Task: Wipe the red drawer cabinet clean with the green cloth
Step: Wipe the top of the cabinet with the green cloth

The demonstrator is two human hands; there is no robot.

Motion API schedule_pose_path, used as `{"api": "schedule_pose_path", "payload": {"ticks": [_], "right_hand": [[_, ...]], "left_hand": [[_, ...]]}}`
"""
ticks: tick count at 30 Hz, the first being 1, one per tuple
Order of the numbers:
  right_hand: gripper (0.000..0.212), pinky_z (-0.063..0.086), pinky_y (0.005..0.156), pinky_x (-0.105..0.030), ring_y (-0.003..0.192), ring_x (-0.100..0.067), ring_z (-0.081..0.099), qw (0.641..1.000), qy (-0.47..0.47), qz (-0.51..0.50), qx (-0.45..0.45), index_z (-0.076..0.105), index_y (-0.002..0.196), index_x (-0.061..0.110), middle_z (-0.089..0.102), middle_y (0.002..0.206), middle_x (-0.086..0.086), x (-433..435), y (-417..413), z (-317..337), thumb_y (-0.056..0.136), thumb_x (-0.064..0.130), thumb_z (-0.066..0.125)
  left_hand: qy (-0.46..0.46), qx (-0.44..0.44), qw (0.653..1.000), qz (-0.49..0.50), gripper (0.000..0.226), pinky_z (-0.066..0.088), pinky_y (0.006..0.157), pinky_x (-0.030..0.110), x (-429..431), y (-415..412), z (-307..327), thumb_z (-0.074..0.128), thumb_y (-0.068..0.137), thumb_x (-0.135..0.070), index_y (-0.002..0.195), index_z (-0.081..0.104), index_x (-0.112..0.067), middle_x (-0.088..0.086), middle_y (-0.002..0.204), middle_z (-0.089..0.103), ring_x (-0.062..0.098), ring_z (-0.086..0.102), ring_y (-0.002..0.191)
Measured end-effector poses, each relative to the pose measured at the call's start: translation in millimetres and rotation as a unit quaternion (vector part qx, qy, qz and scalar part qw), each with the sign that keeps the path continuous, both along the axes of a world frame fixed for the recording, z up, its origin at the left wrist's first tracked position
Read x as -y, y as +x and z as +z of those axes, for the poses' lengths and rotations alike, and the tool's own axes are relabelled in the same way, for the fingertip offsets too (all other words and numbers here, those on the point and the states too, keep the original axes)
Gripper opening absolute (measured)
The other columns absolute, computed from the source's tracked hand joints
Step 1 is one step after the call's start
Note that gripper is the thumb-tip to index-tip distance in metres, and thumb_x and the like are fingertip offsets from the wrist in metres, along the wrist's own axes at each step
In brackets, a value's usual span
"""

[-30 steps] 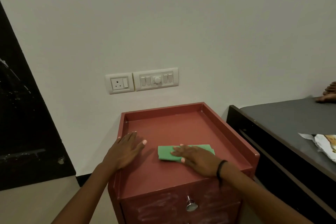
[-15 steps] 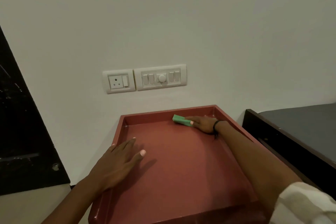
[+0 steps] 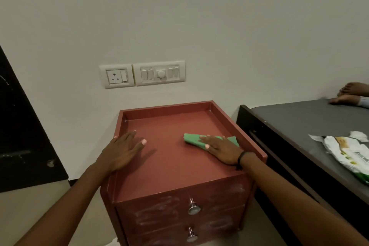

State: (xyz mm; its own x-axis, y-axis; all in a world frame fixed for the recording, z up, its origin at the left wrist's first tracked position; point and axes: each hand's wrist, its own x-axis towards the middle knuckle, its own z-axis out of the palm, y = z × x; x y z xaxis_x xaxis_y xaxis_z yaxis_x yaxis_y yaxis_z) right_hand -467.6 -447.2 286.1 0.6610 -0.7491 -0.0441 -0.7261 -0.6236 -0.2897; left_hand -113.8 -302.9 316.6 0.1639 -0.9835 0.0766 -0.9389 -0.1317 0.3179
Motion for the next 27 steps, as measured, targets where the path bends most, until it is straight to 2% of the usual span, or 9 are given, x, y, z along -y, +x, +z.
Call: {"api": "schedule_pose_path", "payload": {"ticks": [6, 11, 16, 21, 23, 26, 27], "right_hand": [[0.045, 0.000, 0.118, -0.039, 0.146, 0.002, 0.005, 1.000, 0.006, 0.022, 0.017, 0.025, 0.150, 0.049, 0.017, 0.161, 0.024, -80, -40, -4, 0.105, 0.046, 0.023], [0.044, 0.005, 0.122, -0.045, 0.150, -0.003, 0.008, 0.999, -0.013, -0.023, 0.029, 0.025, 0.150, 0.048, 0.017, 0.161, 0.021, -72, -35, -11, 0.106, 0.045, 0.022], [0.047, 0.010, 0.122, -0.049, 0.152, -0.012, 0.012, 0.996, -0.030, -0.079, 0.005, 0.021, 0.153, 0.039, 0.017, 0.164, 0.012, -7, -9, -6, 0.107, 0.042, 0.023], [0.052, 0.020, 0.121, -0.046, 0.151, -0.023, 0.021, 0.993, -0.031, -0.115, -0.006, 0.023, 0.155, 0.027, 0.023, 0.163, -0.003, 82, 32, 0, 0.106, 0.043, 0.023], [0.056, 0.022, 0.121, -0.044, 0.149, -0.025, 0.025, 0.991, -0.030, -0.129, 0.005, 0.023, 0.155, 0.028, 0.027, 0.162, -0.006, 114, 49, -2, 0.104, 0.050, 0.021], [0.063, 0.017, 0.122, -0.042, 0.148, -0.022, 0.028, 0.996, -0.026, -0.078, 0.021, 0.021, 0.155, 0.036, 0.026, 0.162, 0.003, 168, 67, -10, 0.097, 0.061, 0.011], [0.066, 0.020, 0.122, -0.042, 0.147, -0.024, 0.032, 0.996, -0.031, -0.080, 0.016, 0.022, 0.155, 0.035, 0.029, 0.161, 0.000, 184, 70, -15, 0.096, 0.062, 0.010]], "left_hand": [[-0.004, -0.018, 1.000, 0.010, 0.122, 0.009, 0.125, 0.040, -7, -3, 0, -0.009, 0.064, -0.096, 0.159, 0.018, -0.024, -0.002, 0.166, 0.019, 0.015, 0.020, 0.152], [-0.008, 0.007, 1.000, 0.008, 0.100, 0.010, 0.125, 0.040, -3, -3, 0, 0.002, 0.082, -0.085, 0.158, 0.023, -0.024, -0.002, 0.165, 0.022, 0.016, 0.023, 0.151], [-0.008, -0.007, 1.000, 0.002, 0.118, 0.008, 0.125, 0.037, 4, 5, -9, -0.009, 0.065, -0.095, 0.158, 0.022, -0.029, -0.007, 0.166, 0.019, 0.010, 0.019, 0.151], [-0.023, 0.009, 1.000, -0.005, 0.115, 0.007, 0.125, 0.036, 10, 13, -17, -0.010, 0.065, -0.095, 0.157, 0.022, -0.034, -0.010, 0.165, 0.018, 0.008, 0.019, 0.151], [-0.025, 0.017, 1.000, -0.004, 0.115, 0.008, 0.125, 0.036, 12, 16, -20, -0.010, 0.066, -0.095, 0.158, 0.020, -0.033, -0.010, 0.165, 0.019, 0.008, 0.020, 0.151], [-0.019, 0.011, 1.000, 0.001, 0.113, 0.009, 0.125, 0.035, 10, 15, -17, -0.008, 0.067, -0.094, 0.158, 0.019, -0.033, -0.009, 0.165, 0.021, 0.008, 0.021, 0.150], [-0.021, 0.010, 1.000, 0.001, 0.114, 0.009, 0.124, 0.034, 9, 11, -15, -0.007, 0.067, -0.094, 0.158, 0.019, -0.032, -0.008, 0.165, 0.022, 0.009, 0.022, 0.150]]}}
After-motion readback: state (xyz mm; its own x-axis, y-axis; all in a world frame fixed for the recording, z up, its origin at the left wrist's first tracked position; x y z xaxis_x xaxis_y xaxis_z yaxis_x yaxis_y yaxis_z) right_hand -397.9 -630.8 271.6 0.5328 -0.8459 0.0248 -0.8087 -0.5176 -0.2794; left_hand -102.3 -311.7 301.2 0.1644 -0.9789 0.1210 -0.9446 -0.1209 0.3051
